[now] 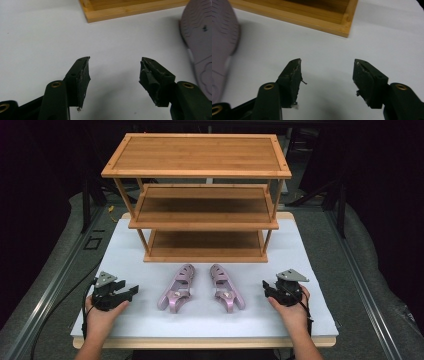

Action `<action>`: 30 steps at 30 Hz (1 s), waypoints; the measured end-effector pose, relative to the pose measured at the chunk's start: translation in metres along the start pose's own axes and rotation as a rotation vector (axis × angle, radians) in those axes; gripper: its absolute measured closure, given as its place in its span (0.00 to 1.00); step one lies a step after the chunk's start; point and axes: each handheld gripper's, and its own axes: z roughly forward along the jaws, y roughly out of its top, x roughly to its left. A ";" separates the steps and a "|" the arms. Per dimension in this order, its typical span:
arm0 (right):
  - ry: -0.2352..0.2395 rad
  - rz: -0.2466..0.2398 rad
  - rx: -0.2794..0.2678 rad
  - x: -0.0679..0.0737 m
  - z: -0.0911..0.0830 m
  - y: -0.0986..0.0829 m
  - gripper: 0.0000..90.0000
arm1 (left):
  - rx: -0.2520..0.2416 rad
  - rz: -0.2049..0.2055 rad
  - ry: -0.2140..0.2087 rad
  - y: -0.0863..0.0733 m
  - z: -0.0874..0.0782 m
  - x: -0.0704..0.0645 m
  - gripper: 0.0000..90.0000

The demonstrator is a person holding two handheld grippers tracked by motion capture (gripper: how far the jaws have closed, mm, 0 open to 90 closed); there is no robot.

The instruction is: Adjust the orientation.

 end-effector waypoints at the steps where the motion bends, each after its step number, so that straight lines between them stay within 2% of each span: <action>1: 0.017 0.001 -0.010 0.002 -0.001 0.001 0.48 | -0.001 0.001 -0.009 0.001 0.000 -0.003 0.45; 4: 0.016 -0.014 -0.029 0.007 -0.004 0.002 0.48 | -0.004 0.008 -0.026 0.002 0.001 -0.009 0.46; 9: 0.034 -0.015 -0.022 0.008 -0.002 0.002 0.48 | 0.017 0.027 -0.049 0.003 0.004 -0.016 0.48; 12: 0.032 -0.009 -0.014 0.007 -0.002 0.001 0.48 | 0.018 0.033 -0.057 0.003 0.004 -0.019 0.49; 13: 0.044 -0.008 -0.009 0.006 -0.001 0.001 0.50 | 0.017 0.040 -0.067 0.004 0.003 -0.021 0.49; 15: 0.045 -0.008 -0.016 0.006 -0.001 0.000 0.53 | 0.018 0.046 -0.079 0.005 0.003 -0.022 0.53; 17: 0.041 0.001 -0.029 0.005 -0.002 0.000 0.54 | 0.014 0.065 -0.108 0.007 0.001 -0.027 0.56; 22: 0.045 0.017 -0.036 0.003 -0.002 0.000 0.55 | 0.000 0.082 -0.123 0.011 -0.002 -0.036 0.59; 24: 0.037 0.026 -0.045 0.002 -0.002 -0.001 0.55 | -0.001 0.119 -0.146 0.015 -0.006 -0.046 0.61; 26: 0.035 0.025 -0.046 0.002 -0.002 -0.001 0.55 | 0.000 0.135 -0.140 0.016 -0.007 -0.050 0.62; 27: 0.031 0.026 -0.043 0.001 -0.003 -0.001 0.55 | 0.002 0.164 -0.146 0.018 -0.007 -0.058 0.65; 30: 0.030 0.042 -0.051 0.000 -0.002 -0.001 0.56 | 0.006 0.193 -0.163 0.018 -0.006 -0.068 0.68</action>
